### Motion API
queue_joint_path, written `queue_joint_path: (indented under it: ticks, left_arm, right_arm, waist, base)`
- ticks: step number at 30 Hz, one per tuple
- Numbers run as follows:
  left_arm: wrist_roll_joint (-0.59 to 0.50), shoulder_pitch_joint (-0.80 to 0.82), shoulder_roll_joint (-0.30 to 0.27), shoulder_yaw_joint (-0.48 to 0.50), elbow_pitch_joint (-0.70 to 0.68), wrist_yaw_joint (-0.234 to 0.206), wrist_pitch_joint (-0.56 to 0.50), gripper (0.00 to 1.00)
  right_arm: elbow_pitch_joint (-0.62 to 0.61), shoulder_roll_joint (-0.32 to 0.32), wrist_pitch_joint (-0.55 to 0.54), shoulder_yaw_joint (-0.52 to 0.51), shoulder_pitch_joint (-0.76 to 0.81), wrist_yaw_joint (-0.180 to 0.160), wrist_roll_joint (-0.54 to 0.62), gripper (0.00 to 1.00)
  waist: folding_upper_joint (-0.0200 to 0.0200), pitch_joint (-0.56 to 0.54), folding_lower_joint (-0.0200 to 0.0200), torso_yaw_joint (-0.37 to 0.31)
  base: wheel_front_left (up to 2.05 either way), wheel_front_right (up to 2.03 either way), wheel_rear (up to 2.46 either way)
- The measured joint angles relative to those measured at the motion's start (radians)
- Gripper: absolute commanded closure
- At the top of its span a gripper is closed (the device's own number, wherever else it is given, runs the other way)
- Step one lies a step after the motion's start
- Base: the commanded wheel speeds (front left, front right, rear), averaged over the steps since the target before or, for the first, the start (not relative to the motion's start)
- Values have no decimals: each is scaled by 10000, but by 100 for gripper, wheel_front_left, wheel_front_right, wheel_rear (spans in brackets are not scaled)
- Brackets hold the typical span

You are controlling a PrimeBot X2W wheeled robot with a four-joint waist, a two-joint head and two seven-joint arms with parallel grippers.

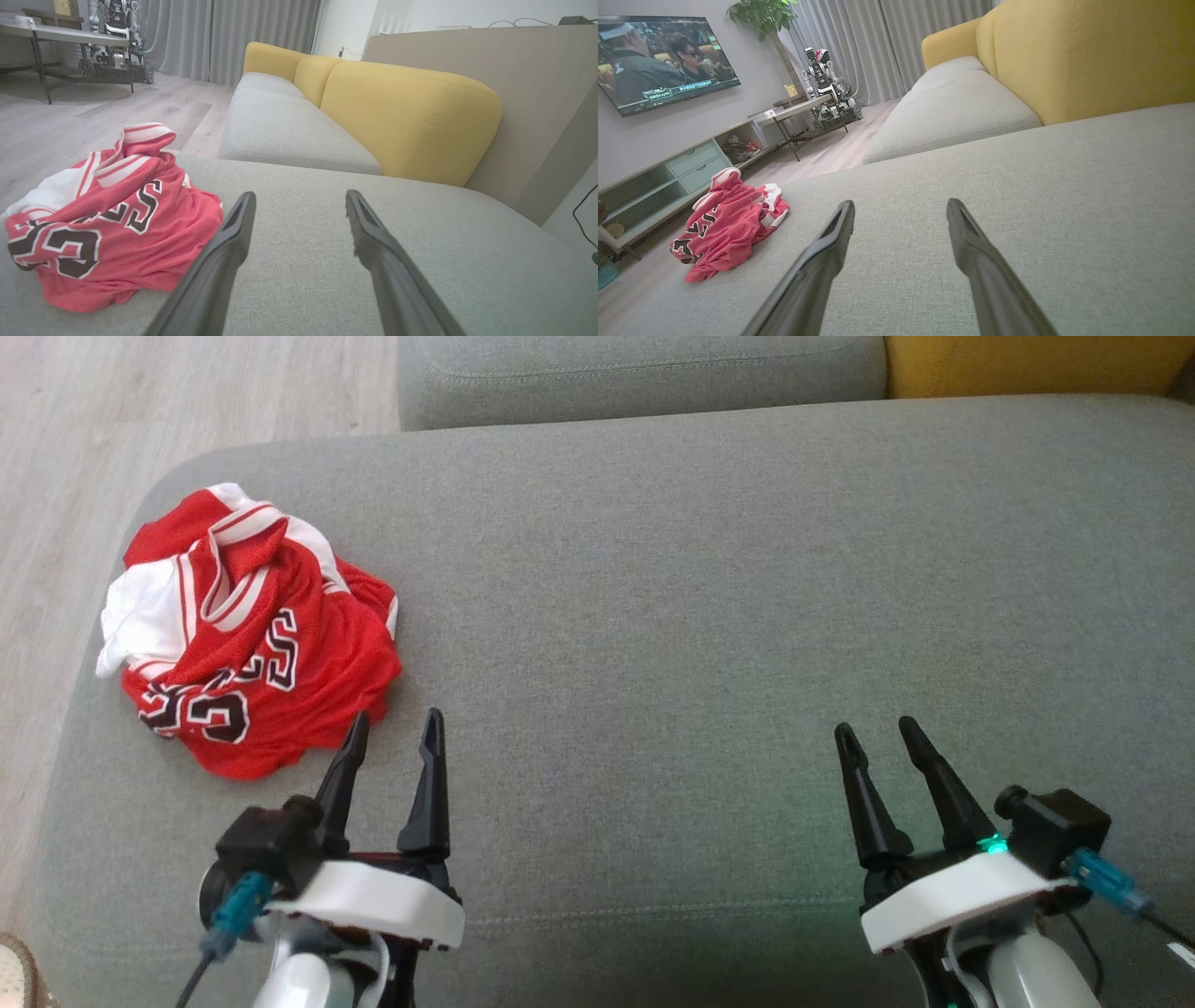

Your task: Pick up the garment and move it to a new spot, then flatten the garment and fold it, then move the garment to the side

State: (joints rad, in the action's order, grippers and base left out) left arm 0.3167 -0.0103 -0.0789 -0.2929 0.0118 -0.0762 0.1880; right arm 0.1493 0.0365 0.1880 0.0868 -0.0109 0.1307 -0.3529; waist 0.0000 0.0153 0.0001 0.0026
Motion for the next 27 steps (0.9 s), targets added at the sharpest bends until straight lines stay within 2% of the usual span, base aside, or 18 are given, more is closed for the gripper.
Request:
queue_joint_path:
  ticks: [23,27]
  left_arm:
    - [-2502,-21,207,-102,-430,249,614,0]
    - [-2569,-31,211,-98,-430,339,614,0]
  right_arm:
    - [-234,15,602,88,-3,0,2619,0]
    - [-234,17,602,98,-4,0,2654,0]
  waist:
    - [0,18,0,27]
    - [0,15,0,28]
  base:
    - [0,0,0]
    - [0,0,0]
